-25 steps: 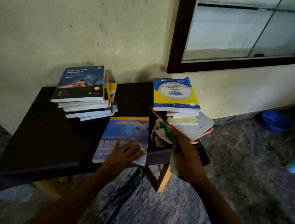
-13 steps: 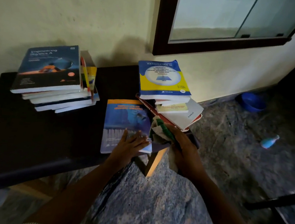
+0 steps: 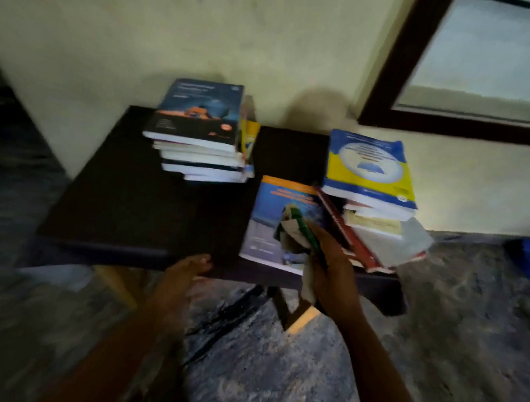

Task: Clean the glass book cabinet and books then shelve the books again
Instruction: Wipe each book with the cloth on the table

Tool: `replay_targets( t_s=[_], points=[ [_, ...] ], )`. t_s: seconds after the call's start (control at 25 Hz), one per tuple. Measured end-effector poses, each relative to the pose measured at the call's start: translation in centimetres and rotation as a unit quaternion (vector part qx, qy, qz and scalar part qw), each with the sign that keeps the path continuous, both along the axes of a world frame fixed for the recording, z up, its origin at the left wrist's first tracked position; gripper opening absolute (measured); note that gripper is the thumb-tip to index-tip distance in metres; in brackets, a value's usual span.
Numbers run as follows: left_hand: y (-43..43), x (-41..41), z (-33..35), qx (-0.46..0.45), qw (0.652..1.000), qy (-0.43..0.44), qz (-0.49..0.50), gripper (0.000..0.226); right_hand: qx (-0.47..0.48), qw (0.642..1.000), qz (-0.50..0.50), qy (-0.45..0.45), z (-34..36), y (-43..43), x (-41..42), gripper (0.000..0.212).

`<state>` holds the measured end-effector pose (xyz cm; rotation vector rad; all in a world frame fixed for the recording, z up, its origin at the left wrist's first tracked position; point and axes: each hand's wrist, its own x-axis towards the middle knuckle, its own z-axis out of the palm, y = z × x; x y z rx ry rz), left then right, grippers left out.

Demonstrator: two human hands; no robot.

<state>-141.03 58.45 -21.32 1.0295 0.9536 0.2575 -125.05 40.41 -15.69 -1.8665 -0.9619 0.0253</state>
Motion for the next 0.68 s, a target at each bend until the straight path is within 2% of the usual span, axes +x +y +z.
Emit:
replay_targets(
  t_s=[0.08, 0.16, 0.28, 0.36, 0.44, 0.6, 0.68],
  points=[
    [3.7, -2.6, 1.2, -0.053, 0.995, -0.001, 0.087, 0.03, 0.018, 0.999, 0.04, 0.0, 0.3, 3.0, -0.7, 0.037],
    [8.2, -3.3, 3.0, -0.063, 0.989, -0.033, 0.127, 0.04, 0.026, 0.998, 0.056, -0.027, 0.6, 6.2, -0.9, 0.039],
    [15.2, -1.5, 6.7, -0.065, 0.983, -0.088, 0.146, 0.05, 0.013, 0.996, 0.073, -0.055, 1.7, 11.2, -0.5, 0.047],
    [19.8, 1.0, 9.0, -0.025, 0.986, -0.078, 0.146, 0.057, 0.012, 0.996, 0.063, -0.063, 2.9, 14.4, -0.4, 0.049],
    [23.5, 3.9, 10.8, 0.02, 0.993, -0.054, 0.106, 0.06, 0.022, 0.996, 0.049, -0.076, 4.4, 17.3, -0.8, 0.047],
    [27.3, 7.8, 10.3, 0.064, 0.998, 0.0, 0.002, 0.048, 0.004, 0.998, -0.002, -0.064, 6.4, 21.4, -1.9, 0.057],
    [28.4, 8.4, 8.8, 0.054, 0.998, -0.021, -0.001, 0.024, 0.01, 0.997, -0.026, -0.067, 6.5, 22.3, -2.6, 0.057]
  ],
)
